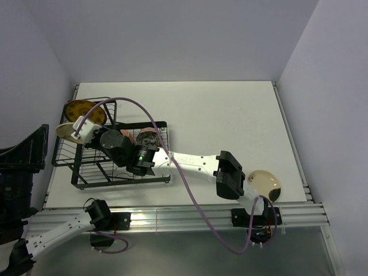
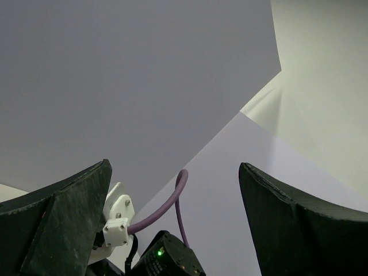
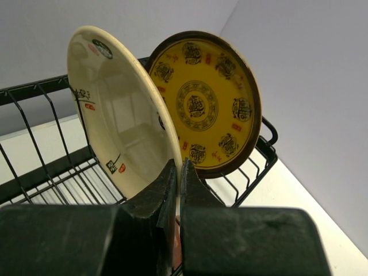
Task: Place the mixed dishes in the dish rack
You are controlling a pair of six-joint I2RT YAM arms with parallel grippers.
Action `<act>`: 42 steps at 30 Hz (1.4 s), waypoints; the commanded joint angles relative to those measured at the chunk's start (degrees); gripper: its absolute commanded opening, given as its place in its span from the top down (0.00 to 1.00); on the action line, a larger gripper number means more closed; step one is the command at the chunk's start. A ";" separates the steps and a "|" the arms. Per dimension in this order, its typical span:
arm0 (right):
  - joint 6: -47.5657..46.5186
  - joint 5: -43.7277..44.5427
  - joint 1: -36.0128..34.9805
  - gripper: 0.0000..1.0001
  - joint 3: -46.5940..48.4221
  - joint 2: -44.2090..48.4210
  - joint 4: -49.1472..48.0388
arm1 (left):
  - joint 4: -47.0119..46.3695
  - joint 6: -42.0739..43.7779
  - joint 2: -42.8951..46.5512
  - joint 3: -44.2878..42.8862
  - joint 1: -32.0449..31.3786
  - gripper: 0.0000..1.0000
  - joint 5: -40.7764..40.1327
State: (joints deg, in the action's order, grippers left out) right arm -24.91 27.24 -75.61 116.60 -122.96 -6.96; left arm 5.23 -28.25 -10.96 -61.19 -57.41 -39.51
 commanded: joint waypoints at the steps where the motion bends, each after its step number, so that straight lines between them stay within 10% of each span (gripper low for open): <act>1: 0.56 0.97 -0.50 1.00 -1.97 3.42 -4.55 | 0.21 -0.49 0.85 -1.13 -0.07 0.01 -0.13; 14: 1.44 3.52 -0.41 0.99 -6.91 6.41 -8.24 | 1.53 -2.07 0.06 -1.39 -0.07 0.01 0.31; 32: 2.67 3.60 -0.32 0.35 -12.53 10.98 -12.46 | 3.29 -3.83 -1.17 -1.91 -0.07 0.01 1.80; 42: 7.23 16.60 -0.15 0.26 -23.06 25.73 -16.16 | 13.05 -3.48 -11.36 -9.91 -0.07 0.01 9.26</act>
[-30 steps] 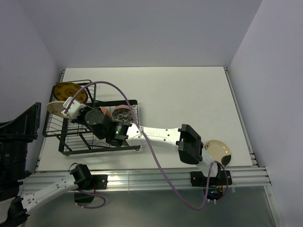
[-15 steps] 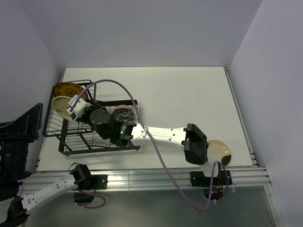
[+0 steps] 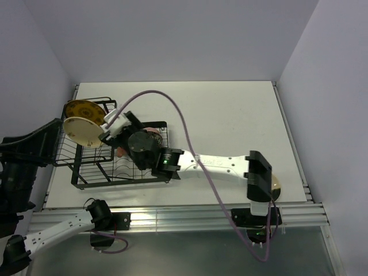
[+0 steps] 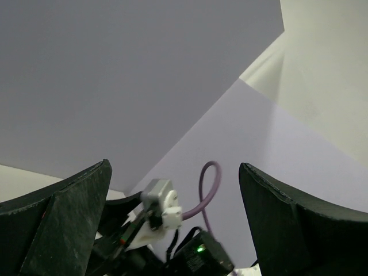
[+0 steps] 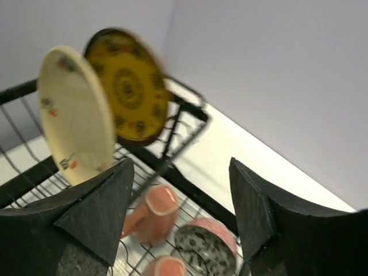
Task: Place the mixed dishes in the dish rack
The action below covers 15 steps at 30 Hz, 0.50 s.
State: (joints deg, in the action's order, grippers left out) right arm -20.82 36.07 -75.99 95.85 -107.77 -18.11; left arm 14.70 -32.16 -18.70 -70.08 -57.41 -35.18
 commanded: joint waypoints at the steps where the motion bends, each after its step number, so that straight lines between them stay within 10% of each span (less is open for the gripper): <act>1: 4.72 9.44 0.22 0.25 -3.21 12.47 -2.83 | 3.50 0.61 -5.19 -1.02 -0.07 0.01 5.73; 5: 19.71 20.07 3.72 0.12 -9.09 25.82 12.26 | 6.74 -1.58 -11.87 -2.60 -0.07 0.01 9.59; 11: 67.19 11.48 22.79 0.13 -28.32 50.34 49.38 | 5.35 -6.77 -18.65 0.82 -0.07 0.03 17.60; 15: 76.61 7.09 30.87 0.52 -45.01 61.08 55.36 | 1.30 -10.28 -18.92 5.21 -0.07 0.04 19.88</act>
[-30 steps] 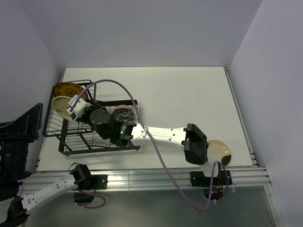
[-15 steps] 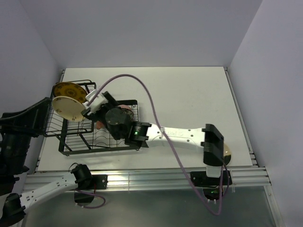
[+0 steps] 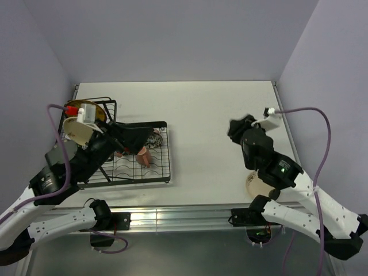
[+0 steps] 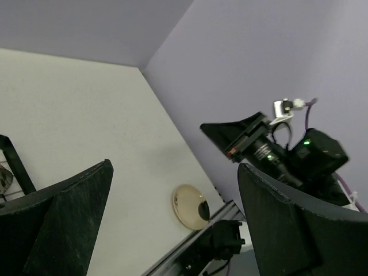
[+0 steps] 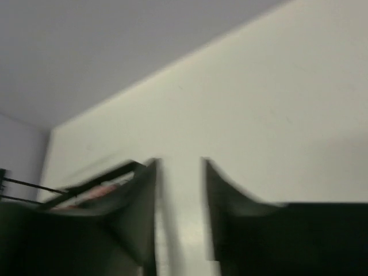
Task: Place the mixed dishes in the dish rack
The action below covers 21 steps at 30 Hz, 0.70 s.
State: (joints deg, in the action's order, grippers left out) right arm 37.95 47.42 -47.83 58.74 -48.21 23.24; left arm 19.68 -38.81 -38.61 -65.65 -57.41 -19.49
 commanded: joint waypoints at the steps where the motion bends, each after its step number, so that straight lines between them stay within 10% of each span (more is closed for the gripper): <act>1: 18.20 -6.44 3.96 0.82 -9.59 3.45 15.76 | -4.03 -3.99 0.04 1.31 -0.07 0.04 4.63; 3: 20.30 -8.30 7.21 1.00 -12.23 4.08 18.05 | -4.30 -5.39 -1.81 1.66 -0.07 0.05 6.47; 21: 58.01 -2.86 21.20 1.00 -18.66 -22.82 43.20 | -9.49 -8.13 -4.11 6.84 -0.16 0.06 16.32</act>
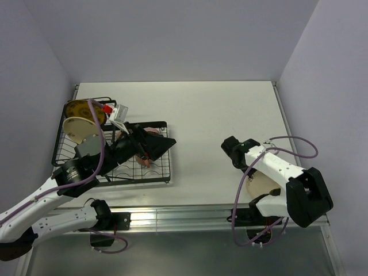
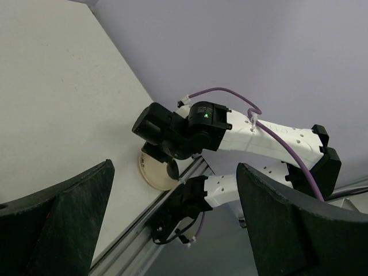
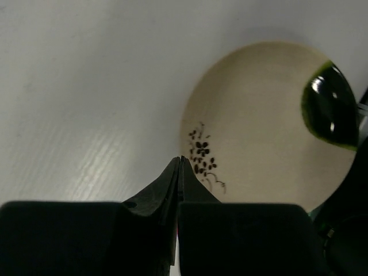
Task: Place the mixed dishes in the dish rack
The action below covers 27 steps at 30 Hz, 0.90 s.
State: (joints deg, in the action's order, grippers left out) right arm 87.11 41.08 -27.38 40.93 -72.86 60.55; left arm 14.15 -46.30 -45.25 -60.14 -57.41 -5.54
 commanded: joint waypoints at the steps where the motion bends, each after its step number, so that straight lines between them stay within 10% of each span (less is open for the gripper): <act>1: 9.39 3.39 0.66 1.00 -1.02 3.41 6.59 | -4.04 -0.46 2.97 1.69 -0.16 0.06 2.46; 27: -6.60 -13.92 1.98 1.00 -1.73 -3.94 -8.17 | 2.89 1.57 -4.49 -0.77 -0.16 0.06 5.10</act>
State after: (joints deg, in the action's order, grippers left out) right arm 83.96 28.75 -25.19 36.14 -74.96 56.29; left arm 17.15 -46.11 -49.25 -58.19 -57.41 -1.34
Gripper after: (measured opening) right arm 0.006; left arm 0.942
